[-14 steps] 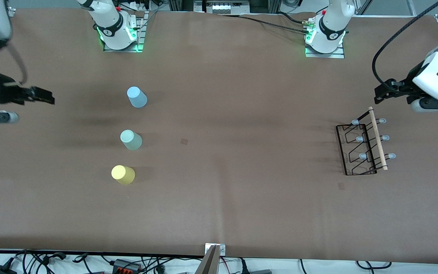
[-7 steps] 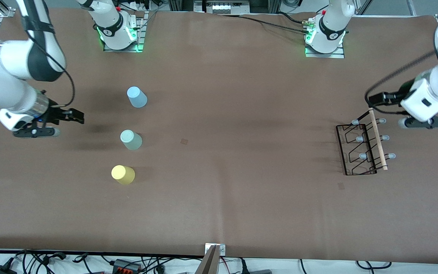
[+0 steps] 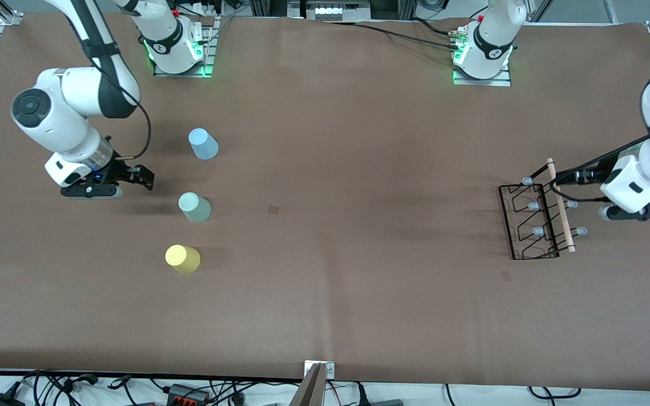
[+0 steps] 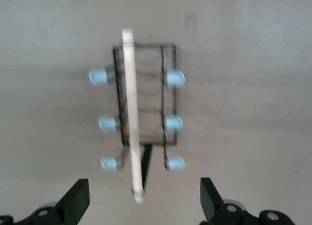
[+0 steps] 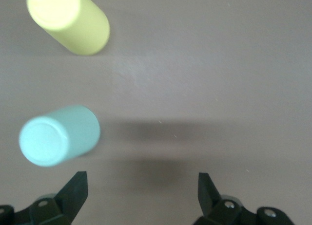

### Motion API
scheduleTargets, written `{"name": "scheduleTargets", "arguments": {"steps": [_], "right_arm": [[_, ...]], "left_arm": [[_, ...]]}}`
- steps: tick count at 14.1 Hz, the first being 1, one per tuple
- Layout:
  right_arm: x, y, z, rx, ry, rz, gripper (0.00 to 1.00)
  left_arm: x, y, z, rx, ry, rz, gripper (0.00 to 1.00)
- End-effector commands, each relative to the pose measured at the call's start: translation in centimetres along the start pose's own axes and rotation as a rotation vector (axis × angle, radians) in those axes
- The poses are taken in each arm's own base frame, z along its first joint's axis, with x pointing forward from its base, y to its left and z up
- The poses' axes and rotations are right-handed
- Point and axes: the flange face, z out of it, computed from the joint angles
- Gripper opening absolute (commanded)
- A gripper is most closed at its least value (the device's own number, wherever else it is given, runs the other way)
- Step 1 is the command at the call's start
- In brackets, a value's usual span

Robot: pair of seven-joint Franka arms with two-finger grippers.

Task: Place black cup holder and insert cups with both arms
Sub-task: 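Reach the right gripper to the teal cup while the left gripper reaches the rack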

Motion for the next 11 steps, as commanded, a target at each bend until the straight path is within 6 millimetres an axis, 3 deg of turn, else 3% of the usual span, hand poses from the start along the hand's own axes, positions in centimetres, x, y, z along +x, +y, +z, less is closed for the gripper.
{"name": "scheduleTargets", "arguments": {"steps": [1, 5, 7, 11], "right_arm": [[0.5, -3.0, 1.6, 0.017, 0.042, 0.005, 1.0], [1.9, -7.6, 2.6, 0.035, 0.055, 0.068, 1.0], [1.8, -8.5, 4.5, 0.042, 0.068, 0.067, 1.0], [1.2, -9.7, 6.7, 0.044, 0.055, 0.049, 1.0]], "left_arm": [[0.2, 0.1, 2.5, 0.05, 0.077, 0.075, 1.0], [-1.2, -0.5, 6.6, 0.042, 0.169, 0.073, 1.0], [-1.4, -0.4, 7.9, 0.039, 0.214, 0.077, 1.0], [-1.7, -1.4, 10.5, 0.032, 0.269, 0.06, 0.84]]}}
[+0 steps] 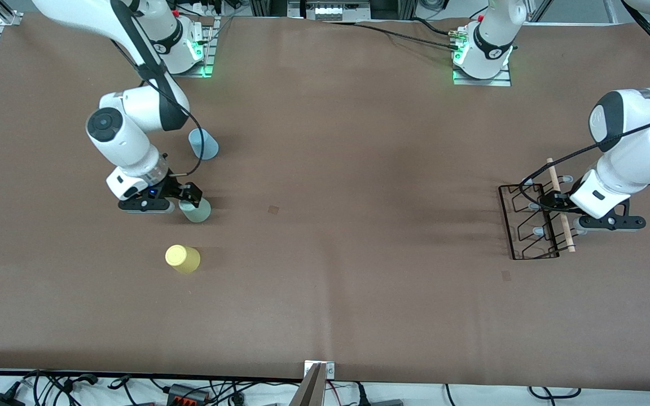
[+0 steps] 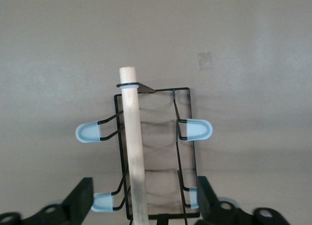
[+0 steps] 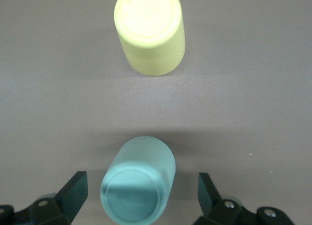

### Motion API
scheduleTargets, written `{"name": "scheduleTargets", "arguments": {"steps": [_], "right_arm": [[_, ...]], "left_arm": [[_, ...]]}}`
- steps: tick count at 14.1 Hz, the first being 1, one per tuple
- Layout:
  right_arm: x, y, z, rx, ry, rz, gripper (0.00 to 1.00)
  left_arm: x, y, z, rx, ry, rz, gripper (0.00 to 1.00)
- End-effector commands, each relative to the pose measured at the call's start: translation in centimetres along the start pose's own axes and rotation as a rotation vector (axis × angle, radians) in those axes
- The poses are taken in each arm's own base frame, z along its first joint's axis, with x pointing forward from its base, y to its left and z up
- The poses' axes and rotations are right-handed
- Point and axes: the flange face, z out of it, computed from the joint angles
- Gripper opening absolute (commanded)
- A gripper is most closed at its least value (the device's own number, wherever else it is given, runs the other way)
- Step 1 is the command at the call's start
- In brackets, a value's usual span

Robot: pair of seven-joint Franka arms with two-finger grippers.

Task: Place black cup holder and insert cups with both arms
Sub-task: 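Grasp the teal cup with the right gripper while the left gripper grasps the handle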

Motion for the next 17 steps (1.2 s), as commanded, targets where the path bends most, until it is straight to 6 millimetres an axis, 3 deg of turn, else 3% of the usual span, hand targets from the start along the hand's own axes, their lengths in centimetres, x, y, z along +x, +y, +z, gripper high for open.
{"name": "scheduleTargets", "arguments": {"steps": [1, 3, 7, 10, 14, 17], "right_arm": [[0.1, -0.5, 1.0, 0.005, -0.003, 0.008, 1.0], [-0.3, -0.7, 1.8, 0.002, -0.018, 0.004, 1.0], [-1.0, -1.4, 3.0, 0.0, -0.04, -0.011, 1.0], [-1.1, -2.3, 3.0, -0.001, -0.039, 0.053, 1.0], [-0.9, -1.7, 3.1, -0.005, -0.039, -0.018, 1.0], [-0.8, -0.9, 3.2, -0.006, -0.041, -0.045, 1.0]], "left_arm": [[-1.3, -0.7, 0.1, 0.014, 0.035, 0.019, 0.75], [-1.4, -0.8, 0.4, 0.014, 0.029, 0.018, 0.54], [-1.5, -0.8, 1.0, 0.012, 0.017, 0.017, 0.33], [-1.6, -0.8, 1.1, 0.012, 0.009, 0.016, 0.27], [-1.6, -0.8, 1.4, 0.011, 0.003, 0.016, 0.24], [-1.6, -0.9, 1.2, 0.01, -0.012, 0.006, 0.08]]}}
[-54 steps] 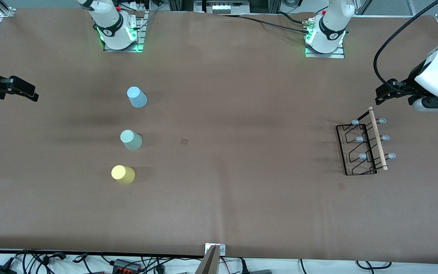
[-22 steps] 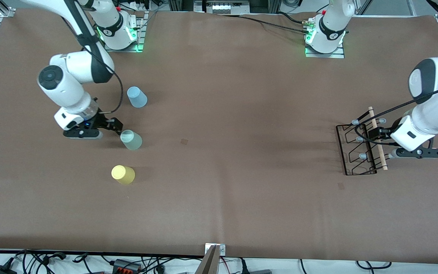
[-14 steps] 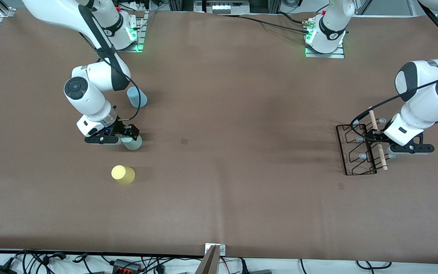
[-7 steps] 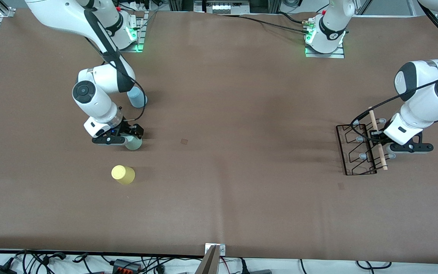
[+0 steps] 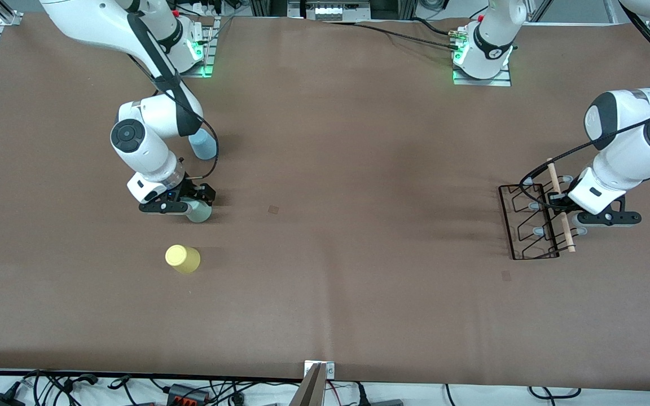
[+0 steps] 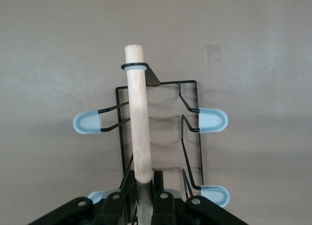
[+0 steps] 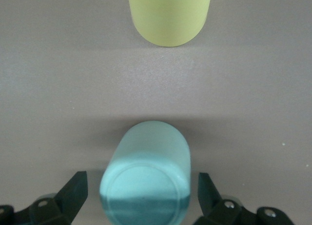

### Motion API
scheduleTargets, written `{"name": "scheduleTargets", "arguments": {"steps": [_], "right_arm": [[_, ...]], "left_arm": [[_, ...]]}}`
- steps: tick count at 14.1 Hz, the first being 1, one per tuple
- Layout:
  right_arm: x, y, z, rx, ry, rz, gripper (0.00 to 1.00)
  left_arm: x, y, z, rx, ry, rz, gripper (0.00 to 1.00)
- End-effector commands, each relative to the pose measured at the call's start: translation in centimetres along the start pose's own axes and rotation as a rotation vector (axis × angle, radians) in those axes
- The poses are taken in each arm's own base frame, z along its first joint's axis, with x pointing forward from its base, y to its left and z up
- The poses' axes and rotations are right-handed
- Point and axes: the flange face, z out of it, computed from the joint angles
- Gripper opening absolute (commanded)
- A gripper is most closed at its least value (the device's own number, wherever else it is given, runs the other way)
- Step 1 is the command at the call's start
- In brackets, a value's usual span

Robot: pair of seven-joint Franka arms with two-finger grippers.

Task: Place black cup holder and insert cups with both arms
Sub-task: 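Grasp the teal cup with the right gripper while the left gripper grasps the handle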

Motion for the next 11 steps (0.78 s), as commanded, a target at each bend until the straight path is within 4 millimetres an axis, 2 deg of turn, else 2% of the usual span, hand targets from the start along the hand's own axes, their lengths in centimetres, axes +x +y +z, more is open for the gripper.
{"name": "scheduleTargets", "arguments": {"steps": [1, 3, 4, 6, 7, 8, 10, 11], "right_arm": [[0.3, 0.3, 0.2, 0.002, 0.006, -0.026, 1.0], [0.3, 0.3, 0.2, 0.001, 0.005, -0.028, 1.0], [0.3, 0.3, 0.3, 0.001, 0.003, -0.029, 0.81], [0.4, 0.2, 0.0, 0.002, 0.006, -0.031, 0.35], [0.6, 0.2, -0.5, 0.003, 0.014, -0.032, 0.22], [0.7, 0.2, -0.9, 0.004, 0.018, -0.032, 0.16], [1.0, 0.4, -2.4, 0.001, 0.016, -0.03, 0.15], [1.1, 0.2, -3.4, -0.002, 0.013, -0.033, 0.15]], "left_arm": [[-0.2, -0.3, -0.6, 0.013, -0.004, 0.018, 0.05], [0.3, -0.3, -1.3, 0.015, 0.013, 0.023, 0.04], [0.8, -0.5, -2.0, 0.018, 0.028, 0.02, 0.04], [1.8, -0.3, -3.9, 0.02, 0.018, 0.023, 0.04], [2.5, 0.0, -5.5, 0.022, -0.003, 0.026, 0.04], [3.2, 0.2, -7.3, 0.025, -0.021, 0.029, 0.04], [4.1, 2.5, -10.4, 0.024, -0.05, 0.065, 0.04], [4.3, 4.8, -11.6, 0.014, -0.057, 0.09, 0.04]]}}
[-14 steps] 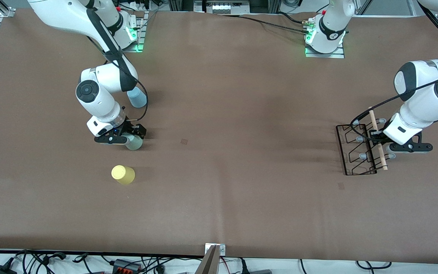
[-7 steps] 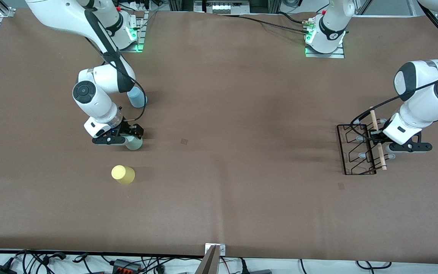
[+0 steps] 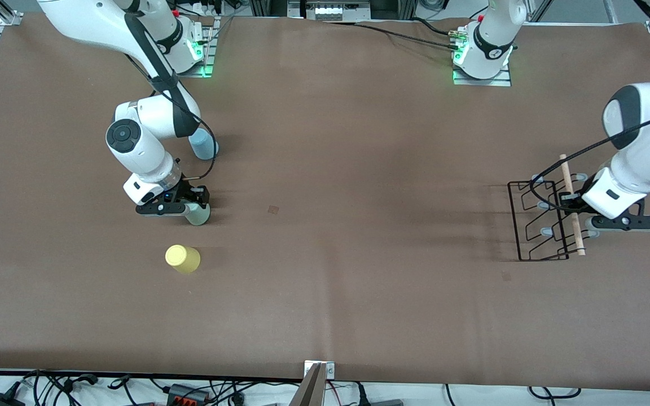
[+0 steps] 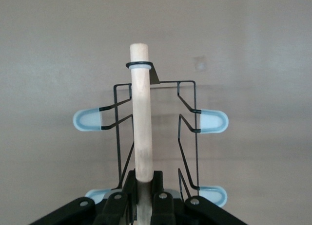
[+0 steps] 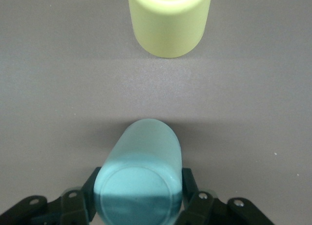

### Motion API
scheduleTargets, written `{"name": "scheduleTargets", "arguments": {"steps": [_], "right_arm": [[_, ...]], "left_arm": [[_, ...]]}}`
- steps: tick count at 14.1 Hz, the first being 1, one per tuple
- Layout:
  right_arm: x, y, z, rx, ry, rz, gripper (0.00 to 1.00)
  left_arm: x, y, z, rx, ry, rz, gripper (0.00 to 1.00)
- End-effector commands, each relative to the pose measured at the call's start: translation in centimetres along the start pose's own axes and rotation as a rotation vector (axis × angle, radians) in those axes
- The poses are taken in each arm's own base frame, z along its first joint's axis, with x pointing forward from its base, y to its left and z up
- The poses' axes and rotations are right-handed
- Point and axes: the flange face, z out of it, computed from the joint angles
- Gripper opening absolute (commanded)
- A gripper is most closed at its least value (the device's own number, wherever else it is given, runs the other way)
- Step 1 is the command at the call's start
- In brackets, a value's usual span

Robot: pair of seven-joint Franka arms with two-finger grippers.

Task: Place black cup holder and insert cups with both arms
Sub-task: 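Carry the black rack with the left gripper to the table middle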

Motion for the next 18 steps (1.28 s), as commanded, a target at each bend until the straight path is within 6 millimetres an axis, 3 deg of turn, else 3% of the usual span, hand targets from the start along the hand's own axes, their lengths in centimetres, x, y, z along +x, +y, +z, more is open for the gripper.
{"name": "scheduleTargets", "arguments": {"steps": [1, 4, 6, 10, 15, 18], "right_arm": [[0.4, 0.2, -3.3, -0.004, -0.003, -0.014, 0.15], [0.3, 0.4, -5.9, -0.014, -0.029, -0.044, 0.15], [0.1, 0.5, -7.7, -0.02, -0.044, -0.06, 0.15], [-0.5, 0.8, -11.5, -0.029, -0.074, -0.063, 0.15], [-1.3, 1.0, -13.9, -0.036, -0.102, -0.073, 0.17], [-1.5, 0.8, -14.7, -0.037, -0.108, -0.076, 0.17]], "left_arm": [[0.9, 5.0, -5.0, 0.003, 0.003, 0.093, 0.04], [1.0, 12.6, -7.7, -0.044, 0.044, 0.138, 0.04], [0.0, 18.7, -8.9, -0.074, 0.057, 0.109, 0.04], [-2.3, 29.8, -9.2, -0.116, 0.046, 0.016, 0.04], [-5.1, 42.0, -7.7, -0.148, 0.008, -0.02, 0.04], [-6.5, 46.0, -4.6, -0.143, -0.042, -0.019, 0.04]]}}
